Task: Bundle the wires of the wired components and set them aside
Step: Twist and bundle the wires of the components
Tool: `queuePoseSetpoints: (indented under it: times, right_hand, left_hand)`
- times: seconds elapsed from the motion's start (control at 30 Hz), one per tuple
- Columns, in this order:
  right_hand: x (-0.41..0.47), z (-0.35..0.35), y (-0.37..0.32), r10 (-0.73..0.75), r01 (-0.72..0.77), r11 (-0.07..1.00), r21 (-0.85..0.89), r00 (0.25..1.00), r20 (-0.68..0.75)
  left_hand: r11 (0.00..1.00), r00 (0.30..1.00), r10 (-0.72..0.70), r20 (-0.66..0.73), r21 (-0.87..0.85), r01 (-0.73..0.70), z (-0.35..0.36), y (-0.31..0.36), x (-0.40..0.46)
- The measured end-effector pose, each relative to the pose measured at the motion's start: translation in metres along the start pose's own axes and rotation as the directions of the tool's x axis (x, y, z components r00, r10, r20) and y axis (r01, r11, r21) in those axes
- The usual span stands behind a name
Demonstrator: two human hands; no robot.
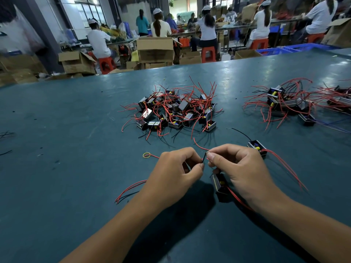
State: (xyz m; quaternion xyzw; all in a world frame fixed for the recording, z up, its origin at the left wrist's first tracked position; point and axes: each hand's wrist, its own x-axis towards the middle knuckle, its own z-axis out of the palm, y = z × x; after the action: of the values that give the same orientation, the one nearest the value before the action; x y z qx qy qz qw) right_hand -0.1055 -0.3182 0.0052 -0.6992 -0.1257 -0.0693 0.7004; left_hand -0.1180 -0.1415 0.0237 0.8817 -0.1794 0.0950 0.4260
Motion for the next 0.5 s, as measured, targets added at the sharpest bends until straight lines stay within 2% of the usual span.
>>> queuePoseSetpoints:
  times: [0.5]
  right_hand:
    - [0.0005,0.0009,0.0021,-0.005,0.004,0.999,-0.046,1.000,-0.022]
  left_hand:
    - [0.997,0.998,0.065,-0.019,0.038,-0.064,0.0031,-0.0009,-0.0007]
